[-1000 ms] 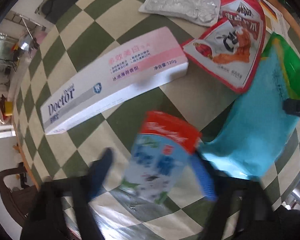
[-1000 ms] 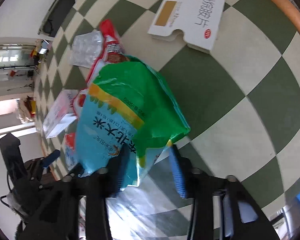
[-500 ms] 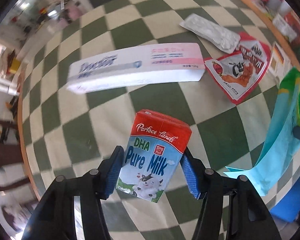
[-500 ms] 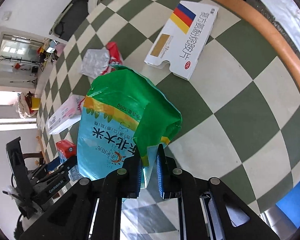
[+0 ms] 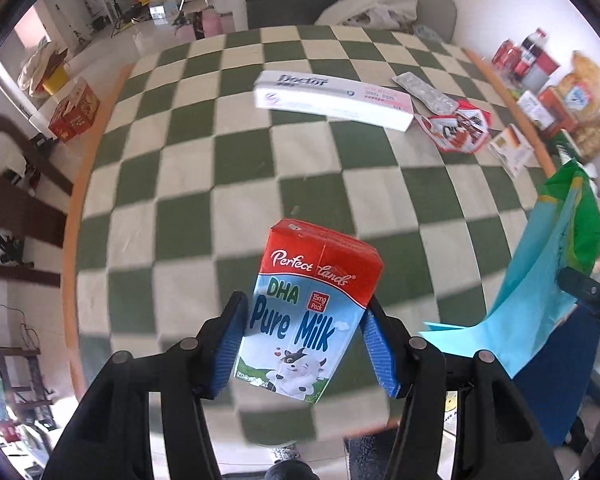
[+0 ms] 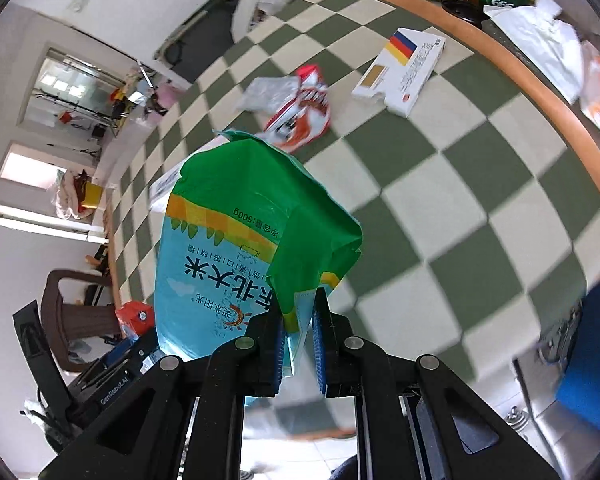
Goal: Collect trash
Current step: 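Carry the rice bag to the bin and release it from the right tool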
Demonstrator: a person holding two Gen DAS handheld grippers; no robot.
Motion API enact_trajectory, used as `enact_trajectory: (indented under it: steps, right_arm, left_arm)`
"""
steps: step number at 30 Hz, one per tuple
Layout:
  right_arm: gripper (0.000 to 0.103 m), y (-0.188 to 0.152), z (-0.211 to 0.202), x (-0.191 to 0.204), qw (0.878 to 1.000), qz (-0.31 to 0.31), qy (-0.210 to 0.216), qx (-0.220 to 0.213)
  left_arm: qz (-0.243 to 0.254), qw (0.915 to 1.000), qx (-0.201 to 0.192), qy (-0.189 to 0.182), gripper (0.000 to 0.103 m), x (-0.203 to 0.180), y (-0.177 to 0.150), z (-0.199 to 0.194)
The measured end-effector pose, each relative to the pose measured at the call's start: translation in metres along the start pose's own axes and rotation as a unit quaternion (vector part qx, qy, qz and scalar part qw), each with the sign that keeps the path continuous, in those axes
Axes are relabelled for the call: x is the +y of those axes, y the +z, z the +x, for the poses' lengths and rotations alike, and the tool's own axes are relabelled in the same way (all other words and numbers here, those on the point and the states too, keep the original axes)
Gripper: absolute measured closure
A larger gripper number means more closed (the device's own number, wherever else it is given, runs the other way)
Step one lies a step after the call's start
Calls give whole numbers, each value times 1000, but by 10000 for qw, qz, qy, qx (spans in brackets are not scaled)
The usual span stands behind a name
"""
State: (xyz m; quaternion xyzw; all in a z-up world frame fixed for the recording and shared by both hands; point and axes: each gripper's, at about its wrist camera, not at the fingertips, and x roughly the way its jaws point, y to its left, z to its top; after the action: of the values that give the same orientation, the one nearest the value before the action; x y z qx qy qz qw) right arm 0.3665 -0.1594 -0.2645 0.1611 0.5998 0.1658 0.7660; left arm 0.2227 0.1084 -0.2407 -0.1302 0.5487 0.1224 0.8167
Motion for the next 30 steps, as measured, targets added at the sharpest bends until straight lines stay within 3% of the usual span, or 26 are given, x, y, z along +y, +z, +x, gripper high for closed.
enact_trajectory:
  steps: [8,12,16,20,24,30]
  right_arm:
    - [90,-160,-41,18,9999,-94,-47,-110]
    - [91,-247,-38,12,9996,1,-202,172]
    - [91,-306,-19,0,9978,46,-416,518]
    - [91,-355,24,-19,9939,13,-614,921]
    - [91,-385,83,-39,9893,11,-735,1259]
    - [91,-418,208,-82,9814,63,-888,1702]
  left_arm:
    - [-175,9996,-4,-233,50,44,-121,-42]
    - [-331,9983,332,-353,50,55,-177,-37]
    - [-592,9943,731,-494,50,63,-224,-13]
    - [-1014,9856,1145,-715,50,73,-265,32]
    - [-1563,9716,1521,-916,50,93,-294,101]
    - [-2052,9554,1881,-988,50,121,-325,211]
